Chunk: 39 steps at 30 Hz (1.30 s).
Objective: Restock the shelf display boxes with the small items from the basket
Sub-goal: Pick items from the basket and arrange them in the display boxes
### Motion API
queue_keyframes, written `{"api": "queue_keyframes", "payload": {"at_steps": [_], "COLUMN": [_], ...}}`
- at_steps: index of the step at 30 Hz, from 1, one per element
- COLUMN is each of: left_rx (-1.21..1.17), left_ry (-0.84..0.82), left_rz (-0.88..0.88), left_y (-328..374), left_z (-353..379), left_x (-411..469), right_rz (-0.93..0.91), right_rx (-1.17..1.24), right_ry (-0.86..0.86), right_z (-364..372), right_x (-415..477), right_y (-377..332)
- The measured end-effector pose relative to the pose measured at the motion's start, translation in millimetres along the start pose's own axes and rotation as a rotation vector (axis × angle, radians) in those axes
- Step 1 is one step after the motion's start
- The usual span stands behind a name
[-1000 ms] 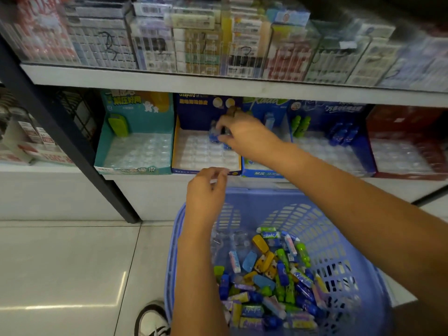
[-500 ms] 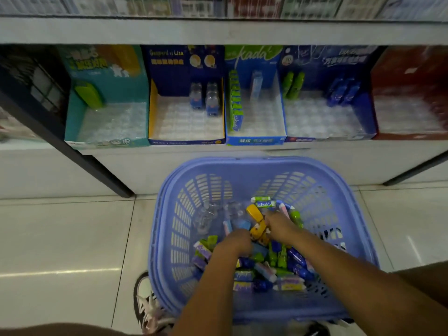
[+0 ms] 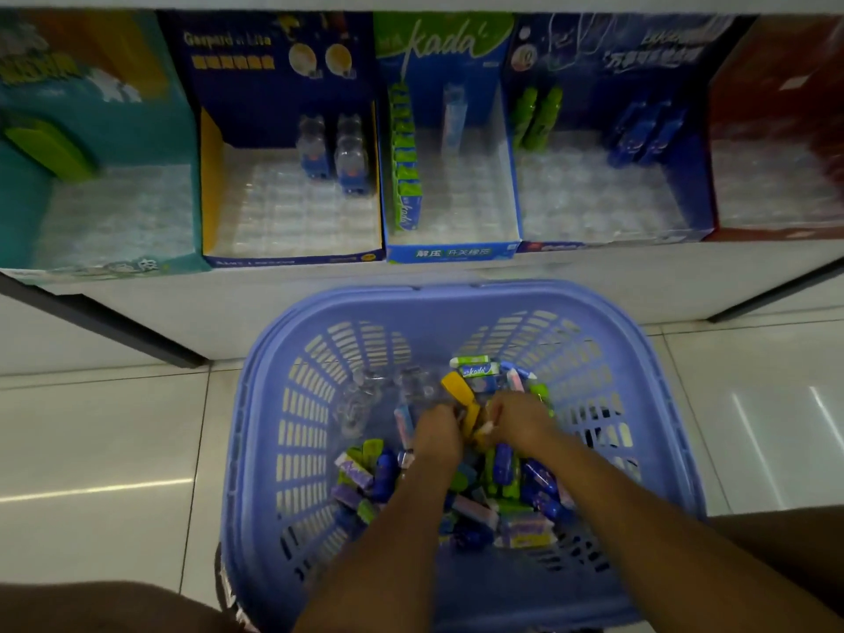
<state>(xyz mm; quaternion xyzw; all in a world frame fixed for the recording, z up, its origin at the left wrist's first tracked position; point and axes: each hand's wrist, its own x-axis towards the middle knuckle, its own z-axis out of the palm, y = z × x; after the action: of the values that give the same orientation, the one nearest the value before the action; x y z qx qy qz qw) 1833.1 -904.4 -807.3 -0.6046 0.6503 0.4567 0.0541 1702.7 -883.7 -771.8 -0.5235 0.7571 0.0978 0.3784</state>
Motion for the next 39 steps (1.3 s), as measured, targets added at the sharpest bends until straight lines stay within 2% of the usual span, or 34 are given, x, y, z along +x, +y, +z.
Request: {"api": "queue_keyframes", "payload": {"at_steps": [5, 9, 15, 18, 21, 23, 27, 30, 33, 36, 39], "left_rx": [0.276, 0.334, 0.212, 0.105, 0.034, -0.066, -0.307, -0.610, -0.933, -1.097, -1.151], "left_ry": [-0.031, -0.010, 0.008, -0.012, -0.045, -0.025, 0.079, 0.159, 0.253, 0.349, 0.407], "left_rz": [0.023, 0.028, -0.025, -0.084, -0.062, 0.006, 0.210, 0.304, 0.346, 0.350, 0.325], "left_y": [9, 9, 6, 9, 19, 26, 35, 31, 21, 9, 0], "left_z": [14, 13, -7, -35, -80, -116, -192, -231, -250, -263, -269], "left_x": [3, 2, -7, -13, -23, -34, -72, -98, -115, -122, -121], "right_rz": [0.036, 0.030, -0.070, -0.231, -0.409, -0.518, -0.668, -0.765, -0.807, -0.765, -0.714], "right_rx": [0.069, 0.192, 0.481, 0.677, 0.847, 0.874, 0.994, 0.844, 0.557, 0.282, 0.087], "right_ry": [0.000, -0.028, -0.165, -0.194, -0.217, -0.108, 0.298, 0.612, 0.803, 0.823, 0.809], "right_z": [-41, -66, -106, -127, -147, -158, -176, -188, -196, -207, -210], "right_x": [-2, -11, -41, -62, -83, -94, -107, -98, -71, -37, -12], "right_y": [11, 15, -3, -26, -57, -84, -148, -198, -249, -290, -307]}}
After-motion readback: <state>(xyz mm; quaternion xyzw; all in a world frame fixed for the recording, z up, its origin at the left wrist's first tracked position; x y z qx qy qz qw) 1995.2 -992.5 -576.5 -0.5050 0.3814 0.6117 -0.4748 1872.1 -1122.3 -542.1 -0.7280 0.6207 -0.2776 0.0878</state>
